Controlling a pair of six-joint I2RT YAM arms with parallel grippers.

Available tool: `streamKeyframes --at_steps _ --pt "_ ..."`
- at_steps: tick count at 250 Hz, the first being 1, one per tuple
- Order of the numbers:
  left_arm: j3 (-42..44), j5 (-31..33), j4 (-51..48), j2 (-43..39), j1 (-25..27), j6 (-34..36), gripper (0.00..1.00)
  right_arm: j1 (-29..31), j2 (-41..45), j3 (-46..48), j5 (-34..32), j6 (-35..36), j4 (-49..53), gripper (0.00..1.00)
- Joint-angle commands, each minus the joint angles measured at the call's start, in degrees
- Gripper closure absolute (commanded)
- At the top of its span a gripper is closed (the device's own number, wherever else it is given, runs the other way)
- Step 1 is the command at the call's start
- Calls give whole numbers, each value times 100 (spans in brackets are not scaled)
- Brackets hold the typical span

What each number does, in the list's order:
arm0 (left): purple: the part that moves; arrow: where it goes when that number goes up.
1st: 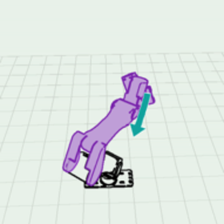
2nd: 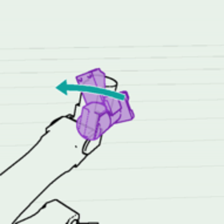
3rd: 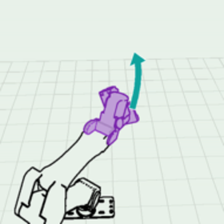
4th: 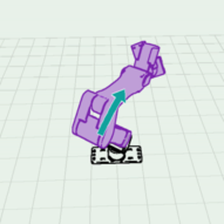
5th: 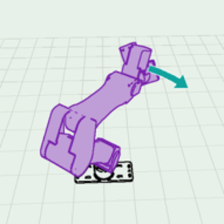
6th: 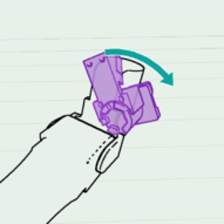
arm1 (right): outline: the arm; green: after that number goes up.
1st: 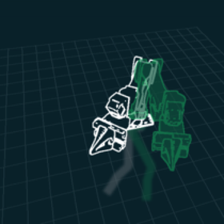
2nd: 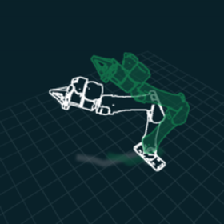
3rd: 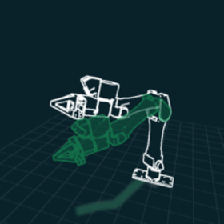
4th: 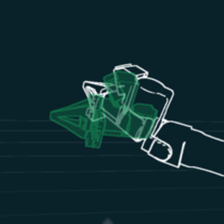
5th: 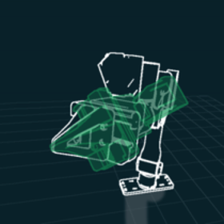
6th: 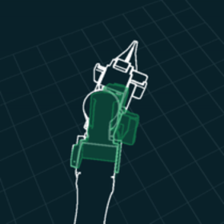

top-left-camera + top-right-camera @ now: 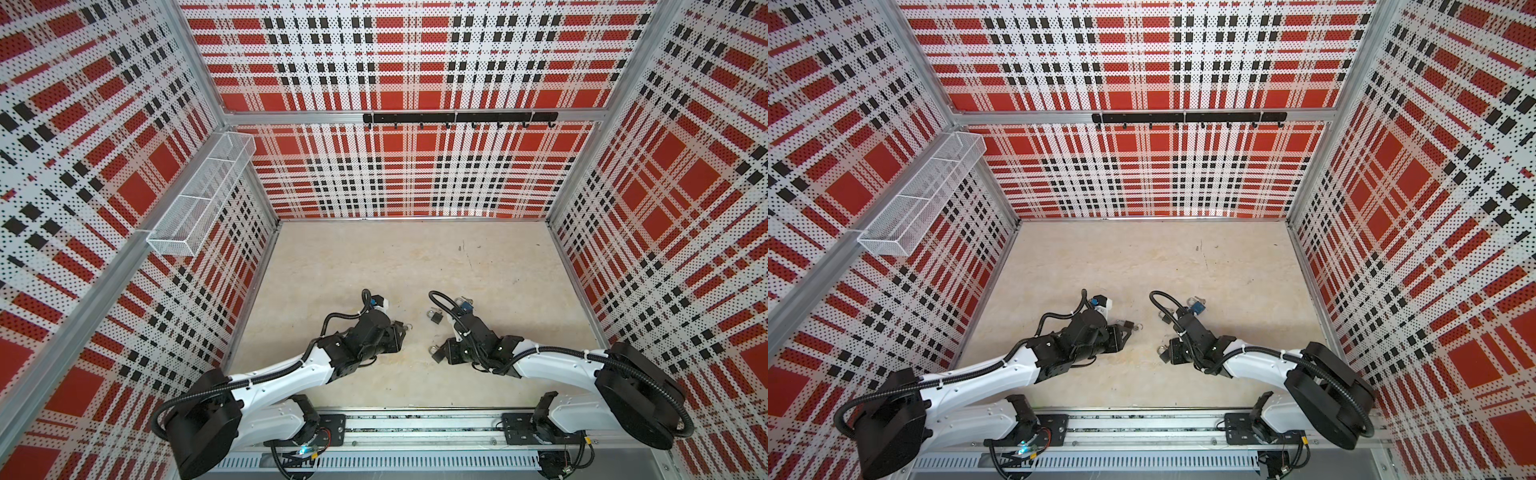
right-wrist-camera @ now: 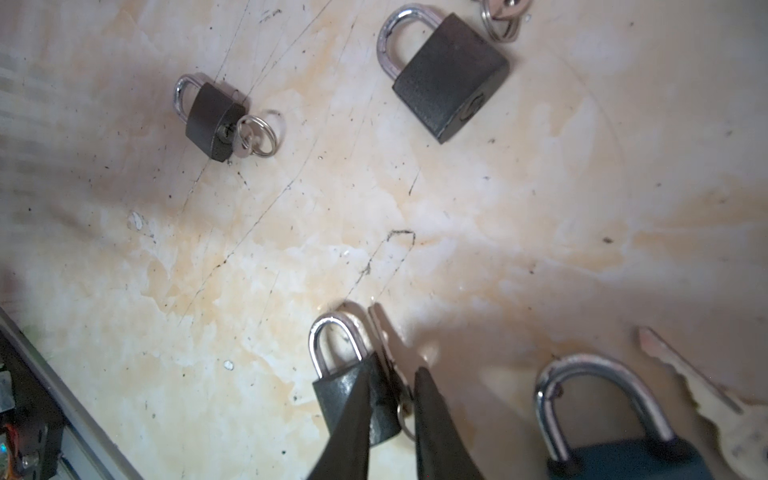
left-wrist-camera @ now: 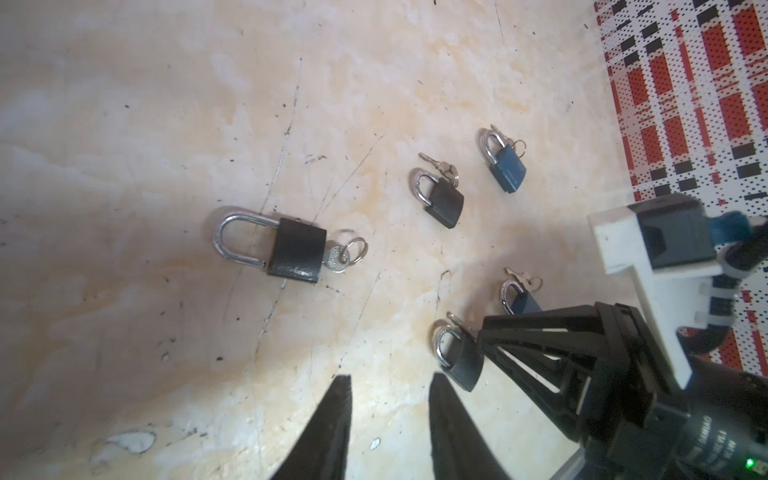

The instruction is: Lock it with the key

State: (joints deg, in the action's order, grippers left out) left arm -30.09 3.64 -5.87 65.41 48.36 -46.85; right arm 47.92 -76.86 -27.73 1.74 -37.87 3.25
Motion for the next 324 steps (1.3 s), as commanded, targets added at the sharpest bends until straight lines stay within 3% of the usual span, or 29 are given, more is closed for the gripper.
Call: streamKeyframes --at_steps 1,63,115,211,324 --pt "47 203 -182 -193 -63 89 65 36 -9 -241 -147 65 -92 75" --pt "75 326 -545 -590 -186 160 64 86 394 -510 -396 289 409 71" --pt "96 316 -1133 -1180 -632 216 63 90 259 -993 -326 914 603 67" --pt "136 -495 -2120 -2410 -2081 39 61 102 -1362 -2544 238 2335 746 56" --pt "90 -1052 -2568 -2458 -3059 86 61 98 -3202 -4074 827 3038 906 46"
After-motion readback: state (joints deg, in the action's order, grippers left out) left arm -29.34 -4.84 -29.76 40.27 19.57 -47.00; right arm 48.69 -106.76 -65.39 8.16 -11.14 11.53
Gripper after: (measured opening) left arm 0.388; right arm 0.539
